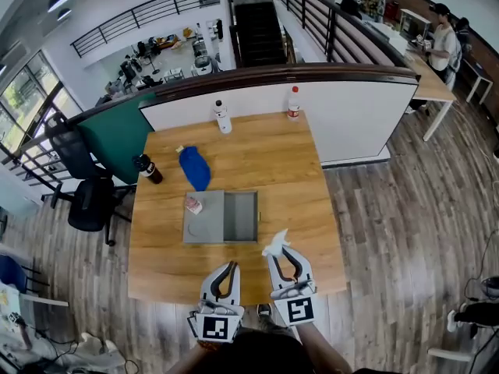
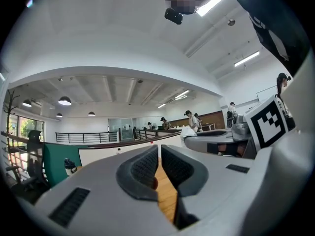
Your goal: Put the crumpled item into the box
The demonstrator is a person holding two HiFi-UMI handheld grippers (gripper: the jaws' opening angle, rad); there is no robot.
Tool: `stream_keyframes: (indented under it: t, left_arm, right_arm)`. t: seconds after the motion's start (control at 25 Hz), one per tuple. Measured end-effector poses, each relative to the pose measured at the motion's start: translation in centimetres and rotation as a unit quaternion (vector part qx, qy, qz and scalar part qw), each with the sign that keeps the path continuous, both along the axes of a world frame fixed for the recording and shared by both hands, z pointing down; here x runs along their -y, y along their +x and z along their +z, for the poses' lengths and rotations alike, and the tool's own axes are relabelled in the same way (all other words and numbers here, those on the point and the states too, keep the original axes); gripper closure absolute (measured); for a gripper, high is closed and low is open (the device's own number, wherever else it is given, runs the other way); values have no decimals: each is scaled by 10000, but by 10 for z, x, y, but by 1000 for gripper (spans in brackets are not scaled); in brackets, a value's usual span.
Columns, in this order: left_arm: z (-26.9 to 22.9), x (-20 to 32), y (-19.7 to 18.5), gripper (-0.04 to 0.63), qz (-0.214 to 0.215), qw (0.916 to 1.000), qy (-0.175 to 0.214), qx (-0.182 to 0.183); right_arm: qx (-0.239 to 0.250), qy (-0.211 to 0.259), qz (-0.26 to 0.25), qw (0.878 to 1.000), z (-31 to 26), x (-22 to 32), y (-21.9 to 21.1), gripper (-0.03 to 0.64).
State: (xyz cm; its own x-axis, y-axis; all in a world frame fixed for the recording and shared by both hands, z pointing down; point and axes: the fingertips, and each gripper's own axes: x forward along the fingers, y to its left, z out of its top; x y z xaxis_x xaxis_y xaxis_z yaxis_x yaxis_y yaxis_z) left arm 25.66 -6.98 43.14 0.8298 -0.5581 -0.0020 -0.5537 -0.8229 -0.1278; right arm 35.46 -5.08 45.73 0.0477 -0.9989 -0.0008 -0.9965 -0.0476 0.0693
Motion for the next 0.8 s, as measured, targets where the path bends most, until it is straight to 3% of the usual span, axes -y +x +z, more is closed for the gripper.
stream_keyframes:
  t: [0.08,0.16,0.32,0.48,0.68,0.8]
  left_arm:
    - [-8,-7,13,558,410,9958,769,276]
    - [-8,-14,25,558,659,9915,1054,394]
    - [-2,-25,42,558,878,9933,714,249]
    - [7,-24,44,558,768,9970,109,42]
    - [-2,-20,44,558,884,9952,429,27]
    - [3,-10,36,558,695,9975,83,-106]
  right_arm:
    - [127,104,165,9997,1,-3,9,523]
    - [351,235,406,9983,4,-8,21,523]
    - [524,258,700,9958,10,-18,35,523]
    - [468,173,789,9956,15,-25,41,523]
    - [368,-69,808,9960,20,-27,44,523]
    - [261,-82,767,9967,22,-20,42,523]
